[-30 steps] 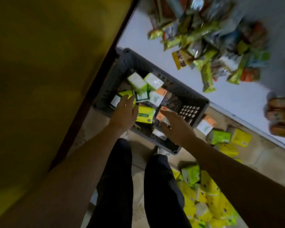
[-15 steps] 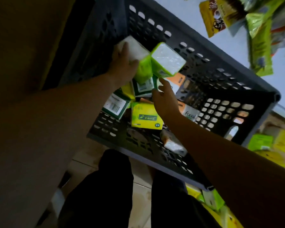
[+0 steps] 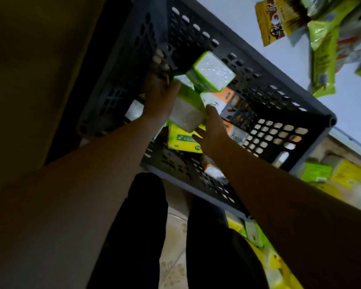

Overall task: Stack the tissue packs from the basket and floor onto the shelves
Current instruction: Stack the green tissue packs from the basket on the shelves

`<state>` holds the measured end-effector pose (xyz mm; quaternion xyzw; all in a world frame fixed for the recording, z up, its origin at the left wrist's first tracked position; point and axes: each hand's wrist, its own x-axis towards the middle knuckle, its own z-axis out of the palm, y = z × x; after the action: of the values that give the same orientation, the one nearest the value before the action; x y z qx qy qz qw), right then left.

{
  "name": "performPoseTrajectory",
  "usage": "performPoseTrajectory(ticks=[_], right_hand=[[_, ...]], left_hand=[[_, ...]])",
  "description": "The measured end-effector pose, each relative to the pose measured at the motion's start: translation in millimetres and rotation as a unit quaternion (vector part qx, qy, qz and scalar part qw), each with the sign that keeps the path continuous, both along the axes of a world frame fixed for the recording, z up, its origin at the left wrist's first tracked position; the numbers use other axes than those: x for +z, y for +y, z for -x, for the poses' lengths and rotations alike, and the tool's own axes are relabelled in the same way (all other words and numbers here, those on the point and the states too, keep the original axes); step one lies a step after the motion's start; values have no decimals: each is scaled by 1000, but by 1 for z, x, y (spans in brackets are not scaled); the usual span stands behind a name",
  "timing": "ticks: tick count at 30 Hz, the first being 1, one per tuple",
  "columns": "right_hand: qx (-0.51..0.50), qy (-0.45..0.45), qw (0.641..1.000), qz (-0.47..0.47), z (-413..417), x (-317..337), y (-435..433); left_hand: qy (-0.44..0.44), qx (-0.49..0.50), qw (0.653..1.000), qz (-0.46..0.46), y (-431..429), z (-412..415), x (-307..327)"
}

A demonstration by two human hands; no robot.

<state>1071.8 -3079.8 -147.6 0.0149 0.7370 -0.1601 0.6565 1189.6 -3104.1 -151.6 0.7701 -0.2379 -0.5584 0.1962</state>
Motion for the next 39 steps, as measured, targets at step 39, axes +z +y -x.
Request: performPoseTrajectory(ticks=[39], right_hand=[[378,60,663,643,11,787,-61]], left_hand=[[120,135,922,343,-8,-28,803]])
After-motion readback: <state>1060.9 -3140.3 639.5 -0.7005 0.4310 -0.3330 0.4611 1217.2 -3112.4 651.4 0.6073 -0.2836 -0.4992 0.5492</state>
